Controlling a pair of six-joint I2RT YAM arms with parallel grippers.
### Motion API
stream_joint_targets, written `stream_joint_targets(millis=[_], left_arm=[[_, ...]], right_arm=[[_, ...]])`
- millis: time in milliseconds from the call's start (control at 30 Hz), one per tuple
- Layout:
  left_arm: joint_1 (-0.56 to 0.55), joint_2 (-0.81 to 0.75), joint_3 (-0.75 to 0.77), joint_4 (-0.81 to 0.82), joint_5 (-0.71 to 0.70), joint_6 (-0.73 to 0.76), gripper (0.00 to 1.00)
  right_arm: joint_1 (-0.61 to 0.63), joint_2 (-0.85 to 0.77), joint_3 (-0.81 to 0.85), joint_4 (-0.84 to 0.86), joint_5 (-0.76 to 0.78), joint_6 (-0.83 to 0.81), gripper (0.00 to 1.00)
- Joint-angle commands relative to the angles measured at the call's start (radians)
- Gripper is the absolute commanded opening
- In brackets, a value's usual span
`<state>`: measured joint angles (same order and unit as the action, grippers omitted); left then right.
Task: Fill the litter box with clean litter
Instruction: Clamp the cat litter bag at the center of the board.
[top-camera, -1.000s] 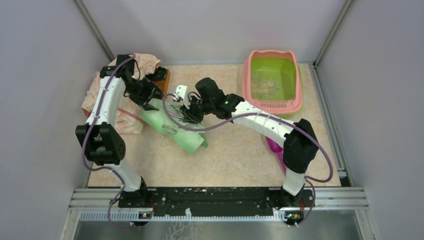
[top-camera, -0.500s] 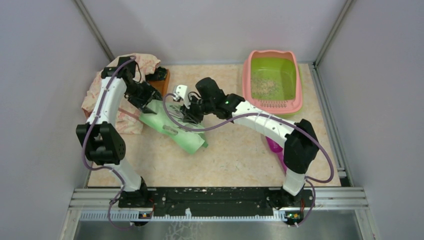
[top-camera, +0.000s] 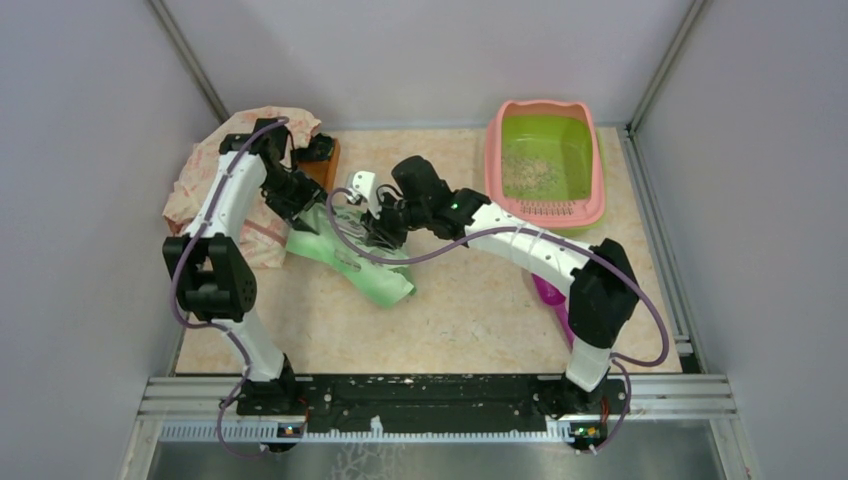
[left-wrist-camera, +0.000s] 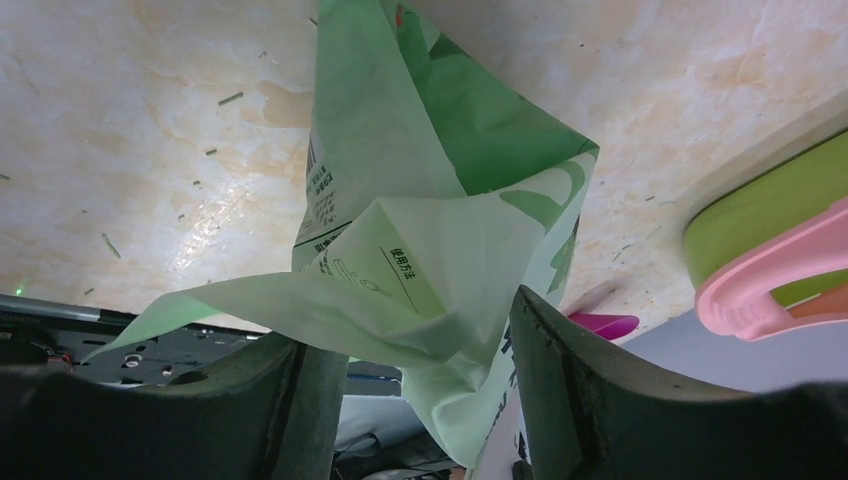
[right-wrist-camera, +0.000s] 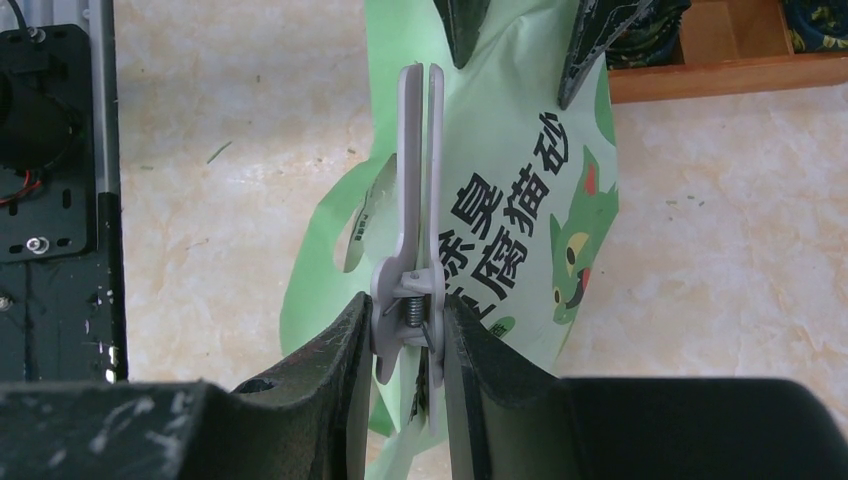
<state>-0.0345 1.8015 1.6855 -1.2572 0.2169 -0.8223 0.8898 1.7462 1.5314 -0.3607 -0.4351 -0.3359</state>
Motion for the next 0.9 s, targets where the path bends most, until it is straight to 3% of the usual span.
stream_joint_targets(millis=[0, 100, 167, 300, 867], left_arm=[[-0.002, 0.021, -0.010, -0.021, -0.044, 0.034, 0.62], [-0.002, 0.028, 0.008, -0.035, -0.044, 0.062, 0.52], [-0.002, 0.031, 0.024, -0.049, -0.031, 0.079, 0.30], [-0.002, 0.016, 0.056, -0.074, -0.017, 0.102, 0.00], [-0.008, -0.022, 0.146, -0.156, -0.104, 0.137, 0.00]], right_arm=[[0.020, -0.078, 0.009, 0.032, -0.045, 0.021, 0.00], [0.019, -0.077, 0.012, 0.027, -0.040, 0.020, 0.00], [0.019, -0.073, 0.019, 0.014, -0.039, 0.015, 0.00], [0.017, -0.065, 0.038, -0.023, -0.031, 0.003, 0.00], [0.021, 0.146, 0.379, -0.408, 0.098, -0.015, 0.00]])
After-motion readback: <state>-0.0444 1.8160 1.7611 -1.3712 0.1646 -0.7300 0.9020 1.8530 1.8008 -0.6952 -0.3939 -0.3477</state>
